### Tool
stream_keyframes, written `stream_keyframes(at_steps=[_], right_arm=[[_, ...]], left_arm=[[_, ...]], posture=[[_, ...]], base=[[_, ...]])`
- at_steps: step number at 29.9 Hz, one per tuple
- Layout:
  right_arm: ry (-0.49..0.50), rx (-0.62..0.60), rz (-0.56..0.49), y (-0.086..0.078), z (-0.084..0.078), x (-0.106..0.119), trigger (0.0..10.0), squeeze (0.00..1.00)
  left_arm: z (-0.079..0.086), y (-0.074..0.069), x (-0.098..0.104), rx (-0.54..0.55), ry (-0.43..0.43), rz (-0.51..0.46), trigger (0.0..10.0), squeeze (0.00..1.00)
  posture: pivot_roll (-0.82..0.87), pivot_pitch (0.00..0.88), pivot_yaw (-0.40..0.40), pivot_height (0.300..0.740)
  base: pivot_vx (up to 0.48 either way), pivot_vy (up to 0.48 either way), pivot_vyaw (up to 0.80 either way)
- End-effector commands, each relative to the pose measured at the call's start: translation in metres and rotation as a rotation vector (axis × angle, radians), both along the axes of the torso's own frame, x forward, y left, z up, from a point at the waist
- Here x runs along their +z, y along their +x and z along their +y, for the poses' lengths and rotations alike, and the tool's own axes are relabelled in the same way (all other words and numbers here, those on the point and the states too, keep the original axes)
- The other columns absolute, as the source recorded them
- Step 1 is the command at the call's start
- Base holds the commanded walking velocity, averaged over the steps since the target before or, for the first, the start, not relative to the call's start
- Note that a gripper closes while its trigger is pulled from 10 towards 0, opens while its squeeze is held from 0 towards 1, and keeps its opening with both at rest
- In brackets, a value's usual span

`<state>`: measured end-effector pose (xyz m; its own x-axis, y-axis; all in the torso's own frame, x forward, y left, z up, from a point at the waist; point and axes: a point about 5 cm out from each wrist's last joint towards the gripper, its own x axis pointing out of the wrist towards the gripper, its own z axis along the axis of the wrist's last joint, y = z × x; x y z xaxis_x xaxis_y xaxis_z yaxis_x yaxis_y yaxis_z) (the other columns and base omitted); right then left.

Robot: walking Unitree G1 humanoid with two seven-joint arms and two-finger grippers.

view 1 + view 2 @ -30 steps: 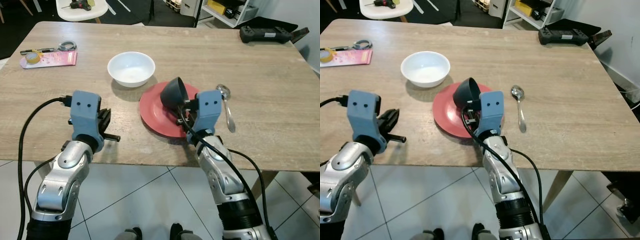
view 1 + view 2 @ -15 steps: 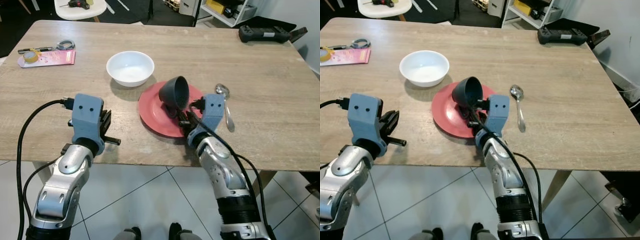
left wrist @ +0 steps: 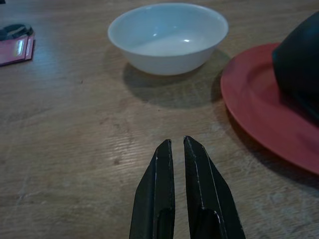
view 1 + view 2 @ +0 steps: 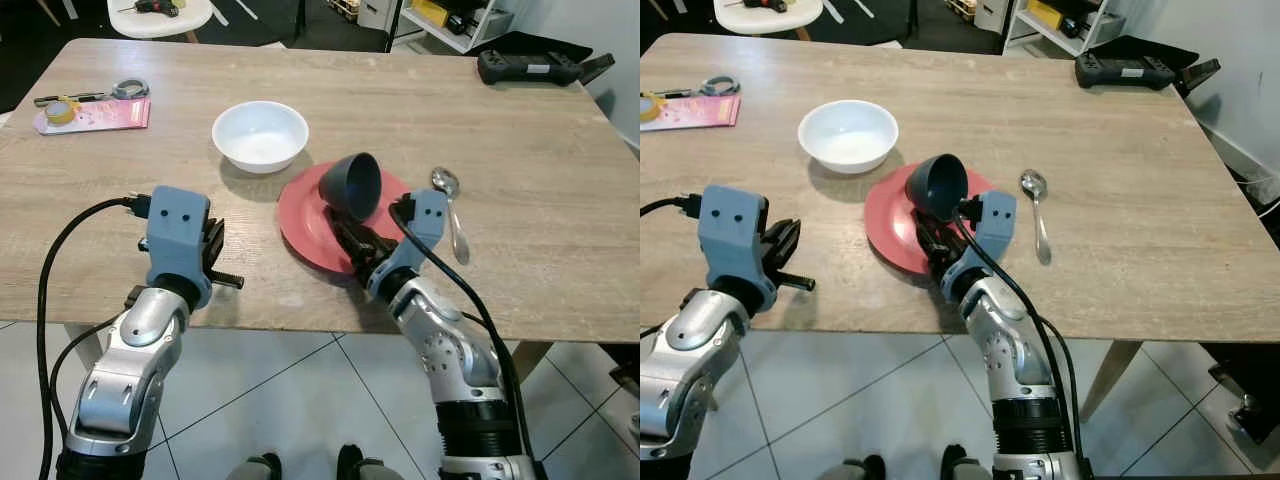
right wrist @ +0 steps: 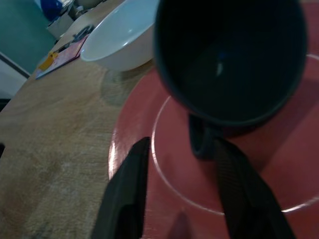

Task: Setting the table

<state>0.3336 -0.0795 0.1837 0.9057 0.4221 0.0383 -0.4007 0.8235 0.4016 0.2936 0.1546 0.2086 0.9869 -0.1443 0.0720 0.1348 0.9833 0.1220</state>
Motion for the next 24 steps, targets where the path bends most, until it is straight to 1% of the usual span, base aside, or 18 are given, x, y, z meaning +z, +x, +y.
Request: stream_keyframes(at_steps=[1,2,6,10,12,13,15,19,21,22,23,24], right_arm=[[-0.032,0.005,0.018,-0.001,0.004,-0.005,10.0,0.64],[-0.046,0.007,0.021,-0.001,0.005,-0.006,10.0,0.00],[-0.099,-0.034,0.060,0.001,0.006,-0.015,10.0,0.00],[-0.126,-0.124,0.103,0.009,0.002,-0.020,10.0,0.00],[-0.129,-0.139,0.108,0.010,0.001,-0.021,10.0,0.00],[-0.112,-0.148,0.118,0.012,0.001,-0.021,10.0,0.00],[-0.112,-0.161,0.126,0.014,0.000,-0.021,10.0,0.00],[-0.075,-0.164,0.137,0.017,0.002,-0.019,10.0,0.00],[-0.072,-0.165,0.139,0.017,0.003,-0.019,10.0,0.00],[-0.068,-0.165,0.140,0.018,0.004,-0.019,9.8,0.00],[-0.069,-0.163,0.142,0.018,0.005,-0.019,9.0,0.00],[-0.070,-0.162,0.143,0.018,0.006,-0.020,9.0,0.00]], left_arm=[[-0.001,0.000,-0.004,0.004,0.002,0.011,10.0,0.00],[-0.001,0.000,-0.004,0.005,0.003,0.010,10.0,0.00],[-0.001,0.001,-0.003,0.008,-0.001,0.005,10.0,0.00],[-0.001,0.001,-0.001,0.012,-0.005,0.001,10.0,0.00],[-0.001,0.002,-0.001,0.012,-0.005,0.001,10.0,0.00],[-0.001,0.001,-0.001,0.012,-0.006,0.001,10.0,0.00],[-0.001,0.001,-0.001,0.011,-0.007,0.001,10.0,0.00],[-0.002,0.001,-0.001,0.009,-0.008,0.001,10.0,0.00],[-0.002,0.001,-0.001,0.008,-0.009,0.001,10.0,0.00],[-0.003,0.002,-0.001,0.008,-0.009,0.000,10.0,0.00],[-0.003,0.002,-0.001,0.009,-0.009,0.000,10.0,0.00],[-0.003,0.002,-0.001,0.009,-0.009,0.000,10.0,0.00]], posture=[[0.09,0.193,0.026,0.740],[0.10,0.194,0.026,0.740],[0.10,0.195,0.024,0.740],[0.10,0.198,0.025,0.740],[0.10,0.199,0.025,0.740],[0.10,0.199,0.025,0.740],[0.10,0.200,0.026,0.740],[0.10,0.201,0.027,0.740],[0.10,0.201,0.027,0.740],[0.10,0.201,0.026,0.740],[0.10,0.202,0.025,0.740],[0.10,0.202,0.025,0.740]], base=[[0.000,0.000,0.00],[0.000,0.000,0.00],[0.000,0.000,0.00],[0.000,0.000,0.00],[0.000,0.000,0.00],[0.000,0.000,0.00],[0.000,0.000,0.00],[0.000,0.000,0.00],[0.000,0.000,0.00],[0.000,0.000,0.00],[0.000,0.000,0.00],[0.000,0.000,0.00]])
